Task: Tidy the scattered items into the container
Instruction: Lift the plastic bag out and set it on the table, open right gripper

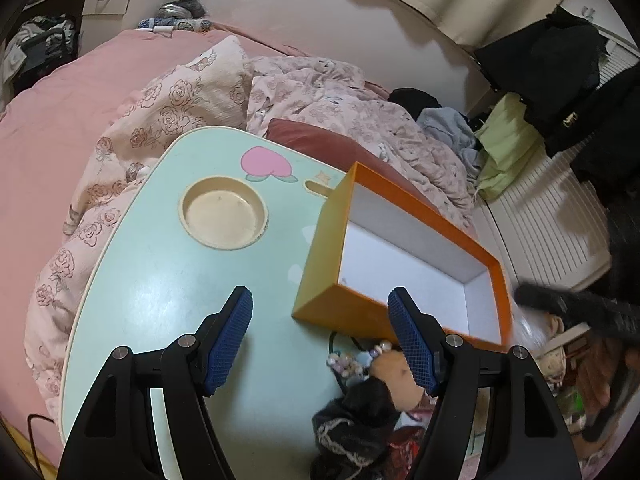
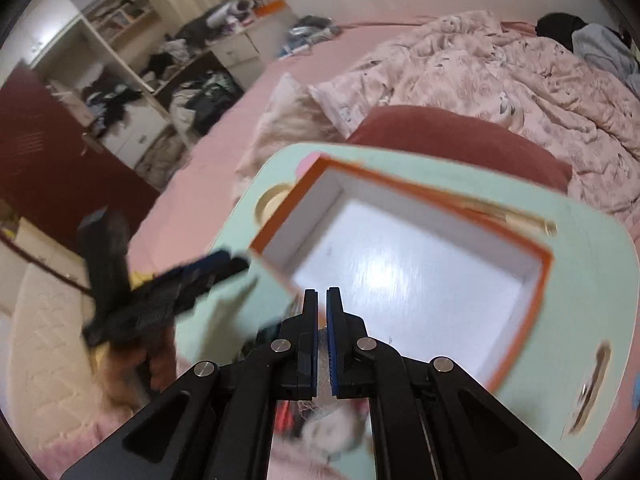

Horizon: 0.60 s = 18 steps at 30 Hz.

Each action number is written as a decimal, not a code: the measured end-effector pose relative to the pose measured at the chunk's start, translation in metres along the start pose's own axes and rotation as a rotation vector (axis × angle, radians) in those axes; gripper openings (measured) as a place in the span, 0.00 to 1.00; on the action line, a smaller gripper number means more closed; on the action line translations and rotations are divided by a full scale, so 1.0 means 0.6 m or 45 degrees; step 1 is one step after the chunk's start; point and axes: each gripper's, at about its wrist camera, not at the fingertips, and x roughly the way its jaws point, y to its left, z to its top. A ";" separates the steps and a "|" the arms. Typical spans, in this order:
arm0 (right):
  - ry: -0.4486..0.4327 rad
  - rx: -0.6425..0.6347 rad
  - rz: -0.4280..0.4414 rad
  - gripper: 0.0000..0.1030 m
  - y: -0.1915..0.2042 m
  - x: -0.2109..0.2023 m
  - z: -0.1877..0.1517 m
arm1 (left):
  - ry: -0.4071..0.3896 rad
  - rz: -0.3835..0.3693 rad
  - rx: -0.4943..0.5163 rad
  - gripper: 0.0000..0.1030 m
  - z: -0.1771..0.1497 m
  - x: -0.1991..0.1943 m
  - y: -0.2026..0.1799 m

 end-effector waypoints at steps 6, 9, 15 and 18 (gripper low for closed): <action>0.007 -0.020 -0.028 0.11 -0.010 0.035 -0.084 | 0.013 -0.012 -0.008 0.68 0.002 0.017 -0.011; -0.114 0.078 0.047 0.43 -0.040 0.019 -0.086 | 0.001 0.008 0.003 0.68 0.002 0.018 -0.014; -0.348 0.256 -0.041 0.45 -0.091 -0.057 -0.116 | -0.014 0.035 -0.007 0.68 0.008 0.017 -0.001; -0.349 0.370 -0.121 0.45 -0.130 -0.059 -0.131 | -0.045 0.012 -0.030 0.68 0.015 0.021 0.000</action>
